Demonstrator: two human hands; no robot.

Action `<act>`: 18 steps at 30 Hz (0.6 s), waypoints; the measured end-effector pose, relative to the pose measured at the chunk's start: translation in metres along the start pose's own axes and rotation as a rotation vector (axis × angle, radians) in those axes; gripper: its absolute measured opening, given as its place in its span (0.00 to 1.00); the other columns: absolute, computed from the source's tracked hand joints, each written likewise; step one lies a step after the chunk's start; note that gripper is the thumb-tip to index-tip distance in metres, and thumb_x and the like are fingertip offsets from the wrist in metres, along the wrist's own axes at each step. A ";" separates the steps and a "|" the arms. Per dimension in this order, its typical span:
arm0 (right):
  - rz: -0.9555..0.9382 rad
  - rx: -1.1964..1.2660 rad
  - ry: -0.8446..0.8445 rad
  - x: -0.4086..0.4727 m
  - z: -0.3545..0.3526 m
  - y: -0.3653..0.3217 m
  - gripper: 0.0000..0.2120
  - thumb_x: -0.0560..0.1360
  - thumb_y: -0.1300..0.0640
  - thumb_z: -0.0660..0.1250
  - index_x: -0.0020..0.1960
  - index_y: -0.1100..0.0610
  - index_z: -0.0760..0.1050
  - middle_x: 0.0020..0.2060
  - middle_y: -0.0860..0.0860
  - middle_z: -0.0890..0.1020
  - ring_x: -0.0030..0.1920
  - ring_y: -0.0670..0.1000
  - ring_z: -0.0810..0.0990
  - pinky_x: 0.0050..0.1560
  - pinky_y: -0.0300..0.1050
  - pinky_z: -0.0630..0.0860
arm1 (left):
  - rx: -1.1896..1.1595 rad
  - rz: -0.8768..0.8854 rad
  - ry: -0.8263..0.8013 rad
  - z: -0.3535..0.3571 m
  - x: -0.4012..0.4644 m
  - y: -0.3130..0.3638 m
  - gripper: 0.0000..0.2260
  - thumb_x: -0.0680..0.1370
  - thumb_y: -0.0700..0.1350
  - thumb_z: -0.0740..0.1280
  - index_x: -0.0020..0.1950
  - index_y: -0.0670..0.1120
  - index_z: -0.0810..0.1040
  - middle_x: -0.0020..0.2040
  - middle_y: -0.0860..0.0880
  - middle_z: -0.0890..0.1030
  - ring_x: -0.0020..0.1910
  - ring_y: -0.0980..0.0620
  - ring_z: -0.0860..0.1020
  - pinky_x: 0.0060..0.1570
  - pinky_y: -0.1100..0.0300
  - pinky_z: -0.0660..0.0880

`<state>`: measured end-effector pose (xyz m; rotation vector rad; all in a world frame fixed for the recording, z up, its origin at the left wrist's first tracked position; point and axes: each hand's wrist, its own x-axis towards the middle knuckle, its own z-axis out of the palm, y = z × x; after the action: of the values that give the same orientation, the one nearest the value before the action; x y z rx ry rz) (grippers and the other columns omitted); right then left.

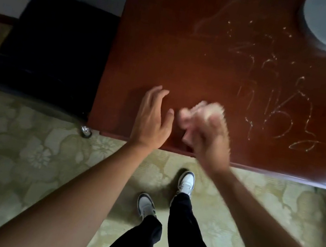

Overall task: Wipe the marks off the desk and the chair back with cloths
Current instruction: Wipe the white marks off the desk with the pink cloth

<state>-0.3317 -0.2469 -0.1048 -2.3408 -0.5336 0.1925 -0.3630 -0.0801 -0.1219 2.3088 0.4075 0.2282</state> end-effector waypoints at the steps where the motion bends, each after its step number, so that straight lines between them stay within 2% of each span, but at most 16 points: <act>1: -0.064 0.069 -0.051 -0.021 0.007 -0.016 0.12 0.77 0.67 0.65 0.52 0.54 0.82 0.47 0.42 0.80 0.53 0.46 0.77 0.61 0.55 0.73 | -0.022 0.003 -0.011 -0.004 -0.003 -0.001 0.20 0.78 0.45 0.62 0.68 0.39 0.72 0.69 0.41 0.71 0.70 0.44 0.68 0.72 0.53 0.63; 3: -0.171 0.127 -0.149 -0.052 0.008 -0.035 0.12 0.78 0.65 0.65 0.55 0.53 0.82 0.47 0.32 0.75 0.54 0.37 0.75 0.63 0.51 0.74 | -0.034 0.021 -0.033 -0.010 -0.002 -0.003 0.20 0.78 0.46 0.62 0.68 0.40 0.72 0.69 0.41 0.71 0.70 0.45 0.68 0.72 0.53 0.63; 4: -0.219 0.114 -0.171 -0.056 0.003 -0.033 0.11 0.80 0.62 0.63 0.57 0.53 0.81 0.48 0.33 0.75 0.53 0.39 0.76 0.61 0.48 0.75 | -0.025 0.034 -0.048 -0.012 -0.001 -0.004 0.20 0.77 0.46 0.62 0.68 0.40 0.72 0.69 0.41 0.71 0.70 0.45 0.68 0.72 0.53 0.62; 6: -0.135 0.001 -0.131 -0.041 -0.014 -0.015 0.12 0.81 0.58 0.60 0.60 0.53 0.79 0.48 0.45 0.80 0.48 0.50 0.80 0.49 0.44 0.76 | -0.014 0.050 -0.072 -0.013 0.000 -0.005 0.21 0.77 0.45 0.63 0.68 0.40 0.71 0.70 0.41 0.70 0.71 0.44 0.67 0.73 0.55 0.61; 8: 0.017 -0.157 0.008 -0.015 -0.031 0.013 0.13 0.79 0.58 0.61 0.60 0.52 0.79 0.48 0.52 0.81 0.45 0.55 0.79 0.42 0.42 0.70 | -0.010 0.048 -0.081 -0.011 0.001 -0.003 0.21 0.77 0.46 0.62 0.69 0.40 0.71 0.71 0.41 0.69 0.72 0.44 0.65 0.74 0.54 0.58; 10: 0.054 -0.165 0.100 -0.003 -0.032 0.017 0.11 0.78 0.61 0.64 0.58 0.52 0.80 0.47 0.49 0.79 0.47 0.52 0.77 0.43 0.41 0.68 | 0.025 0.062 -0.082 -0.007 0.000 -0.002 0.21 0.78 0.48 0.60 0.69 0.41 0.71 0.71 0.41 0.69 0.74 0.43 0.63 0.76 0.49 0.58; 12: -0.003 -0.139 0.113 -0.016 -0.012 -0.004 0.11 0.76 0.65 0.66 0.56 0.54 0.79 0.43 0.47 0.76 0.48 0.50 0.74 0.47 0.42 0.69 | 0.078 0.105 -0.068 -0.002 -0.002 -0.005 0.21 0.78 0.48 0.60 0.69 0.41 0.72 0.71 0.41 0.70 0.75 0.43 0.63 0.76 0.45 0.58; 14: -0.128 -0.113 0.017 -0.042 0.001 -0.017 0.11 0.76 0.65 0.67 0.56 0.56 0.81 0.49 0.50 0.80 0.53 0.48 0.76 0.56 0.44 0.73 | 0.143 0.132 -0.047 0.000 -0.003 -0.008 0.21 0.78 0.48 0.59 0.69 0.41 0.72 0.71 0.41 0.71 0.75 0.43 0.63 0.77 0.46 0.56; 15: -0.180 -0.112 -0.051 -0.045 -0.003 -0.013 0.11 0.77 0.62 0.65 0.57 0.56 0.81 0.52 0.51 0.81 0.55 0.49 0.77 0.57 0.44 0.73 | 0.171 0.136 -0.039 0.003 -0.003 -0.009 0.21 0.78 0.47 0.59 0.69 0.41 0.72 0.71 0.41 0.71 0.75 0.43 0.63 0.77 0.47 0.55; 16: -0.199 -0.128 -0.090 -0.038 -0.010 -0.005 0.11 0.77 0.60 0.64 0.57 0.55 0.81 0.53 0.52 0.81 0.53 0.53 0.78 0.54 0.43 0.73 | 0.189 0.139 -0.030 0.004 -0.003 -0.008 0.20 0.78 0.47 0.59 0.69 0.41 0.72 0.71 0.41 0.71 0.75 0.42 0.64 0.77 0.47 0.55; 18: -0.110 -0.199 -0.017 -0.009 -0.027 0.017 0.12 0.76 0.59 0.63 0.56 0.53 0.81 0.49 0.55 0.80 0.48 0.59 0.79 0.47 0.44 0.73 | 0.198 0.148 -0.031 0.005 -0.004 -0.007 0.20 0.79 0.46 0.58 0.69 0.41 0.72 0.70 0.41 0.72 0.75 0.42 0.64 0.77 0.47 0.56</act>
<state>-0.3261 -0.2790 -0.0967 -2.4948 -0.7161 0.1120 -0.3666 -0.0803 -0.1311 2.5376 0.2529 0.2337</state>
